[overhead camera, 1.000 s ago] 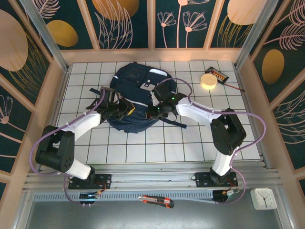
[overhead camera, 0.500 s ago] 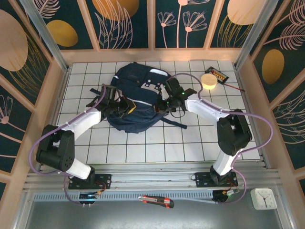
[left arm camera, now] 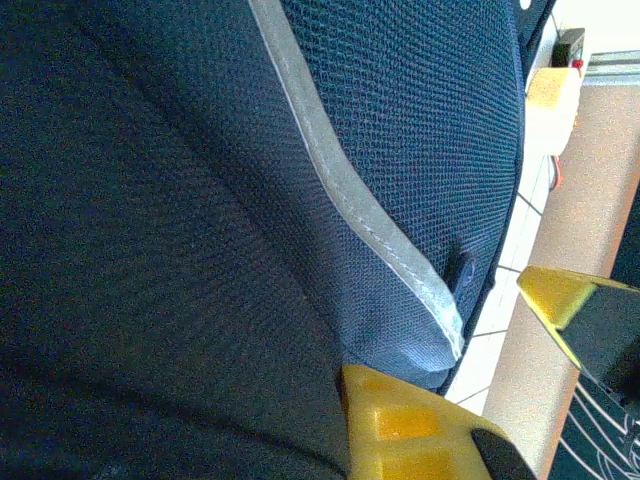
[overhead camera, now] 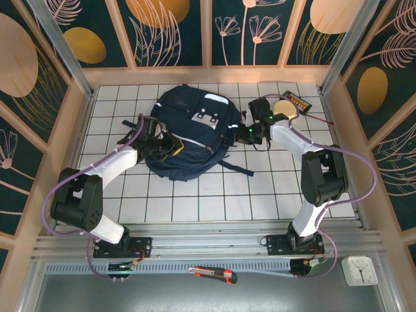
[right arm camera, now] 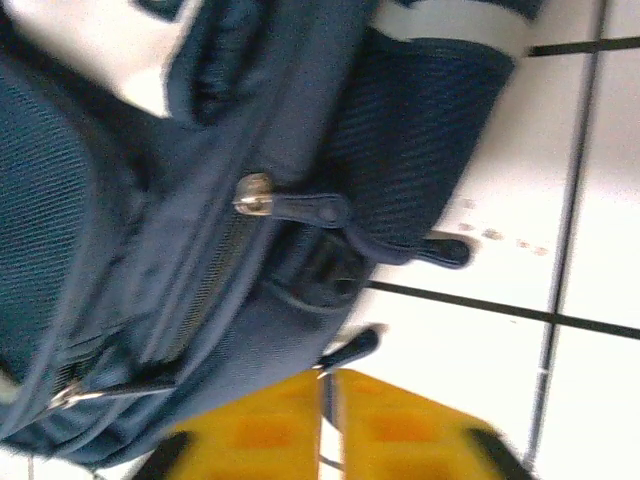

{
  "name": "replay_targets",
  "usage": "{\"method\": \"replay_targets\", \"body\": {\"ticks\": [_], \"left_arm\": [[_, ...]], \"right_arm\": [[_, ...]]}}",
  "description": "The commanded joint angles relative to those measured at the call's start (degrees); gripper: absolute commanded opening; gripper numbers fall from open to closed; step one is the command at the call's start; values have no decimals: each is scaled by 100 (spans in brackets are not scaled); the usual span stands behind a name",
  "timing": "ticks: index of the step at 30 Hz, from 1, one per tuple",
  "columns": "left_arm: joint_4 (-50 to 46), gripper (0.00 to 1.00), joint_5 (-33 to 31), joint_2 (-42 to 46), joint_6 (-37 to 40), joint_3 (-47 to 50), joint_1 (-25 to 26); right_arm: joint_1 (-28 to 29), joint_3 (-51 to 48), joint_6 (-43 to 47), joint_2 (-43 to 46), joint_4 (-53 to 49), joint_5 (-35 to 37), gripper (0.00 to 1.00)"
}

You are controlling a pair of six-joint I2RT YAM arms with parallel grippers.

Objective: Pack the student bag

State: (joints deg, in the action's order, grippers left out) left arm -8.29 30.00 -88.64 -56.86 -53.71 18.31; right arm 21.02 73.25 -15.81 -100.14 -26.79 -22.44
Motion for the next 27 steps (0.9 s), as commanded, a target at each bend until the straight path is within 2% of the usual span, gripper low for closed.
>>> {"method": "replay_targets", "body": {"ticks": [1, 2, 5, 9, 11, 17, 19, 21, 22, 25, 27], "left_arm": [[538, 0, 480, -46, -98, -116, -2], [601, 0, 503, -52, -144, -102, 5], [636, 0, 537, -113, -189, -119, -8], [628, 0, 590, -178, -218, -95, -45], [619, 0, 599, -188, -223, -102, -41], [557, 0, 636, -239, -233, -165, -60], [595, 0, 701, -284, -251, -166, -62], [525, 1, 752, -350, -161, -316, -63], [417, 13, 707, -356, -85, -382, -58], [110, 63, 572, -309, 117, -451, -76], [-35, 86, 552, -232, 205, -419, -102]], "right_arm": [[406, -305, 610, 541, 666, -859, 54], [549, -400, 765, 675, 753, -877, 61], [785, -875, 1288, 988, 1307, -1208, 71], [834, -1917, 1833, 1316, 2707, -1311, 72], [902, -2184, 2200, 1430, 3096, -1150, 72], [896, -1738, 2922, 786, 2544, -1004, 71], [850, -1649, 2799, 620, 2536, -842, 70], [634, -1668, 2404, 618, 2738, -1035, 68], [564, -1744, 2229, 700, 2918, -1052, 68], [358, -2071, 1883, 1135, 3463, -965, 71], [198, -2114, 1819, 1340, 3522, -982, 72]]}}
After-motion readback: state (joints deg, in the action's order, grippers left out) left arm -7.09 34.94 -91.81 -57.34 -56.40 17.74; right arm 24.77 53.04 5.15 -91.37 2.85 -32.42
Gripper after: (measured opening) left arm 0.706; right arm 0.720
